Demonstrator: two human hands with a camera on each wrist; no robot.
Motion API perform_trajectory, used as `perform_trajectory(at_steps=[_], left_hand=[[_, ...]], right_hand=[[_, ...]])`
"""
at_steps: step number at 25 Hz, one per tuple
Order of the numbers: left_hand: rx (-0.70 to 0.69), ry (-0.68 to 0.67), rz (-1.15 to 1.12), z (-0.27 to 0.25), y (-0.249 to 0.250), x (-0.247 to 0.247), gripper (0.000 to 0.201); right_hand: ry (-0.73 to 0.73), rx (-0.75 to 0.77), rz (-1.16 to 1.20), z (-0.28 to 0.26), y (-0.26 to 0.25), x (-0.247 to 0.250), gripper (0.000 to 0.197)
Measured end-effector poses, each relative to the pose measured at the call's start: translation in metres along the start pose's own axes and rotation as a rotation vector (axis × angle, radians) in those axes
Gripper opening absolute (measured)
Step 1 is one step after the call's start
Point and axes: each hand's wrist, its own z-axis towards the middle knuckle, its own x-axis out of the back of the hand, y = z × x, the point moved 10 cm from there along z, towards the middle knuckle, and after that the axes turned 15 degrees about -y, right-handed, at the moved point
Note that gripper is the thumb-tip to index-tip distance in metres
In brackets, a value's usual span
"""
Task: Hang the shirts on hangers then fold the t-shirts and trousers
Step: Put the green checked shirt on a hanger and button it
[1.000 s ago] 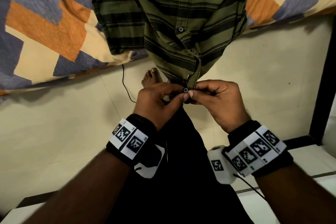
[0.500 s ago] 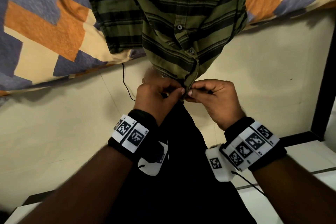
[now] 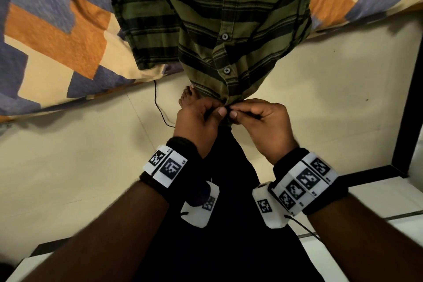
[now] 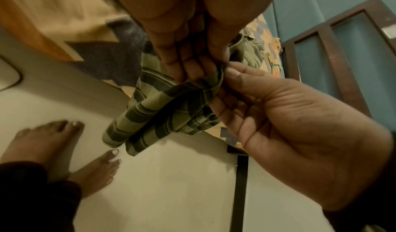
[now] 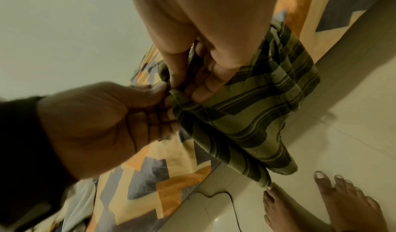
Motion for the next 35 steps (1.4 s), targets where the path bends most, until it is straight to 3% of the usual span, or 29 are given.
perform_trajectory(at_steps=[4, 8, 11, 14, 17, 19, 22, 25, 28, 32, 35], left_hand=[[-0.033, -0.117, -0.105, 0.001, -0.014, -0.013, 0.022], [-0.037, -0.02, 0.252, 0.006, -0.005, -0.006, 0.021], [-0.082, 0.021, 0.171, 0.009, -0.003, 0.0, 0.021], [-0.139, -0.083, 0.229, 0.007, -0.015, -0.009, 0.024], [-0.18, -0.149, 0.345, 0.008, -0.014, -0.024, 0.036], [-0.138, -0.1, 0.195, 0.012, -0.017, -0.023, 0.023], [-0.039, -0.075, -0.092, 0.014, -0.028, -0.015, 0.003], [-0.055, -0.033, -0.23, 0.011, -0.028, 0.014, 0.015], [-0.071, -0.12, -0.191, 0.006, -0.029, 0.028, 0.015], [-0.101, -0.182, -0.438, 0.0, -0.019, 0.019, 0.015], [-0.2, -0.182, -0.535, -0.005, 0.001, 0.013, 0.024]], right_hand=[[-0.161, -0.109, 0.006, 0.006, 0.001, -0.002, 0.021], [-0.131, 0.082, -0.509, 0.011, -0.024, -0.012, 0.008], [-0.046, -0.037, -0.274, 0.015, -0.009, 0.0, 0.021], [-0.179, -0.163, -0.093, 0.016, 0.005, 0.004, 0.026], [-0.237, -0.151, -0.025, 0.02, 0.008, 0.009, 0.013], [-0.216, -0.108, -0.037, 0.023, 0.005, 0.012, 0.007], [-0.228, -0.073, -0.325, 0.023, 0.0, 0.01, 0.005], [-0.277, -0.019, -0.539, 0.024, -0.002, 0.013, 0.025], [-0.296, 0.035, -0.718, 0.028, 0.002, 0.022, 0.014], [-0.383, -0.143, -0.668, 0.033, 0.025, -0.01, 0.018], [-0.306, -0.334, -0.726, 0.034, 0.039, -0.029, 0.036]])
